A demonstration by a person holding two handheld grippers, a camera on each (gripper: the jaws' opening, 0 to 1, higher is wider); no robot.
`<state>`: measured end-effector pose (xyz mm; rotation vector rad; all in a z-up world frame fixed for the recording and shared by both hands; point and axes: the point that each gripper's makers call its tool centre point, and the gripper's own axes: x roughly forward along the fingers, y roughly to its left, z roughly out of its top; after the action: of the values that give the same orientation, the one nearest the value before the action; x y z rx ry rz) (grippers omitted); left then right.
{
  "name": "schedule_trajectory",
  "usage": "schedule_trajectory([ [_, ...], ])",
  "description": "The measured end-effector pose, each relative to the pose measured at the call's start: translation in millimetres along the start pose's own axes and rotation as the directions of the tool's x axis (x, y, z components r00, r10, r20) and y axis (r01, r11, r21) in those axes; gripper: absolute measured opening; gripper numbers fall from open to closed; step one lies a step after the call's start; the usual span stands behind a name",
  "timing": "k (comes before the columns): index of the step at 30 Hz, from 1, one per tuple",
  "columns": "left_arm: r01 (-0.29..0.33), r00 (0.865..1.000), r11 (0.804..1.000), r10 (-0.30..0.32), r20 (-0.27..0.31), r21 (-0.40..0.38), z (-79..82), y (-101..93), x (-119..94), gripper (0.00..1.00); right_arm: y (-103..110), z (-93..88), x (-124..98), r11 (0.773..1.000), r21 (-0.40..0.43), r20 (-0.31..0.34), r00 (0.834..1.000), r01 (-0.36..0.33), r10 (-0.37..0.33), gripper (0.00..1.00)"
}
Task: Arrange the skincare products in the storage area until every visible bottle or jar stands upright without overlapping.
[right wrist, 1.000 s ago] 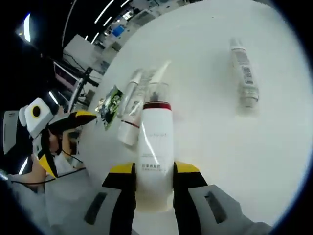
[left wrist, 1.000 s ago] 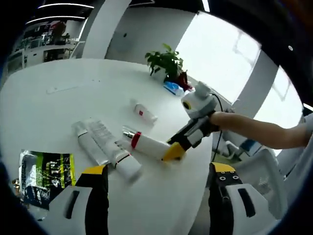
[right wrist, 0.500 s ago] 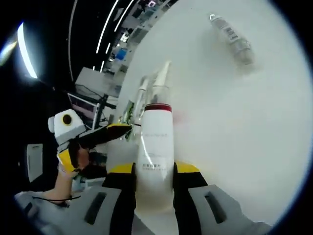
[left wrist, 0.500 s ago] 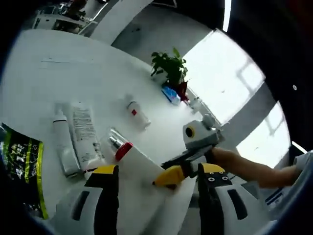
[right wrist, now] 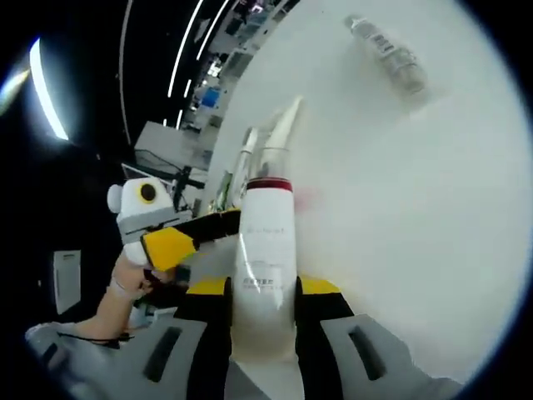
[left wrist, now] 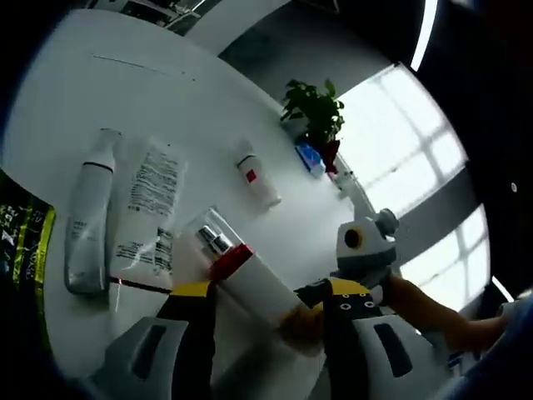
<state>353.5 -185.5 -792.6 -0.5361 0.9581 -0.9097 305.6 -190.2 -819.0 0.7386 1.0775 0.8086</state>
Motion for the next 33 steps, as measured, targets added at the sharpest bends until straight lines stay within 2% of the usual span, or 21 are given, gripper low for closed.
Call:
schedule_trajectory([
  [6,-0.007,1.000,1.000,0.006,0.029,0.008,1.2,4.2,3,0.39,5,0.2,-1,0.999,-0.046,0.014,1.000,0.022,-0.021,0.28],
  [8,-0.002,0.999,0.999,0.004,0.052,-0.036,2.9,6.8,4,0.36,4,1.3,-2,0.991,-0.117,0.014,0.998,0.058,-0.056,0.28],
  [11,0.002,0.998,0.997,0.004,0.067,-0.080,1.1,8.3,5,0.33,13,0.8,-1,0.977,-0.199,0.013,0.997,0.074,-0.072,0.28],
  [12,0.003,0.997,0.997,0.003,0.072,-0.079,0.6,7.8,5,0.32,12,-0.3,-2,0.968,-0.225,0.009,0.993,0.114,-0.115,0.28],
  [17,0.015,0.997,0.992,-0.006,0.075,-0.124,0.6,8.8,2,0.30,13,1.8,-3,0.901,-0.394,0.013,0.981,0.181,-0.191,0.28],
  [19,0.014,0.995,0.989,0.000,0.098,-0.146,0.8,6.3,-1,0.30,16,3.3,-2,0.886,-0.423,0.020,0.979,0.192,-0.203,0.28],
  [23,0.026,0.992,0.988,-0.007,0.123,-0.151,1.0,-1.7,-4,0.29,19,6.2,-4,0.832,-0.507,0.044,0.971,0.225,-0.236,0.28],
  [24,0.025,0.992,0.988,-0.006,0.125,-0.151,2.0,-2.1,-5,0.29,19,6.7,-5,0.787,-0.565,0.050,0.963,0.247,-0.266,0.28],
  [26,0.023,0.992,0.989,-0.005,0.130,-0.144,2.0,-4.7,-5,0.29,18,10.9,-5,0.733,-0.623,0.063,0.952,0.273,-0.300,0.28],
  [29,0.036,0.985,0.984,-0.006,0.171,-0.173,6.2,-9.3,-7,0.29,24,15.0,-5,0.741,-0.612,0.092,0.956,0.276,-0.280,0.28],
  [31,0.049,0.982,0.981,-0.013,0.189,-0.188,11.2,-9.1,-8,0.29,26,17.4,-5,0.722,-0.633,0.102,0.955,0.277,-0.278,0.28],
  [32,0.048,0.982,0.979,-0.010,0.188,-0.198,11.5,-9.1,-8,0.30,26,19.0,-4,0.670,-0.685,0.106,0.950,0.285,-0.295,0.28],
  [33,0.049,0.982,0.980,-0.012,0.188,-0.194,11.2,-10.1,-7,0.30,26,17.7,-4,0.647,-0.708,0.098,0.947,0.283,-0.307,0.29],
])
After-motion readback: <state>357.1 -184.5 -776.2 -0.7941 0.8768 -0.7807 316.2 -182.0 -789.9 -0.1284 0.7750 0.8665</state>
